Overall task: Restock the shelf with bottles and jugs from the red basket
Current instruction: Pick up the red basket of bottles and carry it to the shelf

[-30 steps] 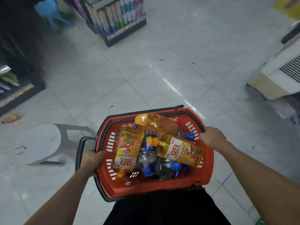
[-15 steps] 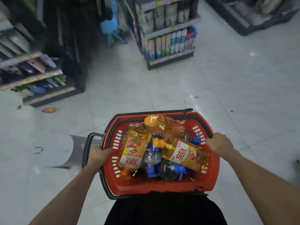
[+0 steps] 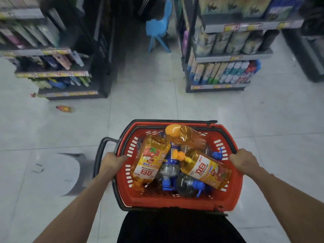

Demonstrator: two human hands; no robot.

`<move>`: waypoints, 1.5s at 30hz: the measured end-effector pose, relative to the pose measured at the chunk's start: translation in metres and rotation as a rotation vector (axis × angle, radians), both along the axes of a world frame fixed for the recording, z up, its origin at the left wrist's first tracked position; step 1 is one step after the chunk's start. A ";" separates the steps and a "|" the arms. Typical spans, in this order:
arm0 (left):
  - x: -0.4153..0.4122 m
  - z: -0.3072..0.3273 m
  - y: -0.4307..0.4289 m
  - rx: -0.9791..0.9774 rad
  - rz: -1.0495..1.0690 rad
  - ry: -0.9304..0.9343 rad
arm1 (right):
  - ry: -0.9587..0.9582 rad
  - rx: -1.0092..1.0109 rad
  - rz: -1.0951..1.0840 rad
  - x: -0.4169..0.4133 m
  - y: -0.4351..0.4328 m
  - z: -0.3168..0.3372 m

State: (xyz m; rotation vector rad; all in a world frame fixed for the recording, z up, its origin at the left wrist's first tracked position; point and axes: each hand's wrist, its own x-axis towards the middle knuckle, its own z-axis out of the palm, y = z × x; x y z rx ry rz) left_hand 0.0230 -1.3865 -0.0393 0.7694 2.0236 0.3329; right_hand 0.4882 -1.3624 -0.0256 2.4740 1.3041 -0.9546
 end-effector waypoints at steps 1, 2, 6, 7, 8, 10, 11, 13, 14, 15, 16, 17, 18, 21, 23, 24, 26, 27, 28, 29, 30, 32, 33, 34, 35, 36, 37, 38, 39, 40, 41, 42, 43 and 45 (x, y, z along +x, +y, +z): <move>-0.006 0.000 0.023 -0.004 -0.003 -0.001 | 0.003 0.000 0.002 -0.006 0.026 0.004; -0.012 0.001 0.045 -0.011 0.006 -0.003 | 0.000 -0.001 0.006 -0.011 0.051 0.005; -0.034 0.002 0.121 -0.065 0.078 -0.016 | -0.039 -0.006 0.082 -0.034 0.154 0.009; -0.038 0.001 0.138 -0.071 0.097 -0.018 | -0.046 -0.006 0.099 -0.039 0.178 0.011; -0.042 0.002 0.156 -0.078 0.107 -0.008 | -0.047 -0.008 0.111 -0.044 0.202 0.013; -0.048 0.003 0.192 -0.081 0.127 0.020 | -0.049 -0.007 0.133 -0.052 0.247 0.013; -0.050 0.003 0.209 -0.081 0.148 0.026 | -0.044 -0.009 0.143 -0.055 0.269 0.013; -0.053 0.005 0.245 -0.081 0.185 0.027 | -0.019 -0.015 0.158 -0.061 0.316 0.009; -0.054 0.006 0.265 -0.077 0.204 0.029 | -0.015 -0.020 0.177 -0.064 0.342 0.007; -0.054 0.008 0.286 -0.070 0.214 0.032 | -0.013 -0.022 0.206 -0.068 0.370 0.005; -0.057 0.010 0.309 -0.070 0.228 0.043 | -0.007 -0.021 0.226 -0.072 0.400 0.003; -0.059 0.011 0.332 -0.074 0.244 0.060 | 0.004 -0.024 0.247 -0.076 0.432 0.002; -0.061 0.013 0.355 -0.089 0.273 0.077 | 0.013 -0.029 0.276 -0.081 0.463 0.001; -0.062 0.021 0.414 -0.110 0.359 0.080 | 0.047 -0.012 0.348 -0.096 0.555 -0.001; -0.068 0.023 0.449 -0.103 0.388 0.107 | 0.048 -0.024 0.386 -0.107 0.605 0.002; -0.071 0.027 0.465 -0.094 0.395 0.108 | 0.055 -0.040 0.388 -0.112 0.627 0.006; -0.079 0.034 0.500 -0.078 0.410 0.098 | 0.055 -0.055 0.367 -0.125 0.668 0.015; -0.084 0.033 0.515 -0.074 0.425 0.096 | 0.054 -0.050 0.369 -0.131 0.690 0.016; -0.088 0.033 0.528 -0.072 0.448 0.101 | 0.055 -0.046 0.372 -0.140 0.711 0.019; -0.092 0.032 0.542 -0.067 0.466 0.099 | 0.060 -0.044 0.390 -0.149 0.731 0.021; -0.098 0.032 0.556 -0.056 0.483 0.094 | 0.059 -0.045 0.407 -0.161 0.752 0.022; -0.113 0.021 0.584 -0.035 0.527 0.081 | 0.037 -0.040 0.466 -0.186 0.797 0.017; -0.121 0.015 0.598 -0.022 0.553 0.072 | 0.023 -0.028 0.494 -0.199 0.821 0.014; -0.129 0.010 0.613 -0.015 0.583 0.060 | 0.006 -0.014 0.520 -0.214 0.845 0.013; -0.138 0.003 0.631 -0.005 0.609 0.046 | -0.005 -0.005 0.538 -0.230 0.872 0.011; -0.148 -0.002 0.650 0.008 0.628 0.036 | -0.007 0.002 0.554 -0.249 0.900 0.010; -0.159 -0.007 0.672 0.018 0.641 0.026 | -0.008 0.007 0.578 -0.268 0.927 0.011; -0.170 -0.008 0.691 0.027 0.651 0.025 | -0.013 0.010 0.599 -0.286 0.954 0.014; -0.181 -0.007 0.710 0.035 0.658 0.028 | -0.034 0.015 0.617 -0.303 0.979 0.016; -0.191 -0.006 0.728 0.050 0.669 0.033 | -0.055 0.029 0.641 -0.319 1.002 0.020; -0.200 -0.007 0.741 0.047 0.690 0.035 | -0.069 0.035 0.664 -0.333 1.022 0.023; -0.208 -0.004 0.753 0.039 0.715 0.036 | -0.074 0.035 0.681 -0.345 1.040 0.024; -0.215 -0.001 0.766 0.026 0.735 0.030 | -0.071 0.031 0.696 -0.357 1.058 0.025; -0.231 -0.006 0.785 -0.001 0.788 -0.002 | -0.093 -0.008 0.739 -0.381 1.090 0.025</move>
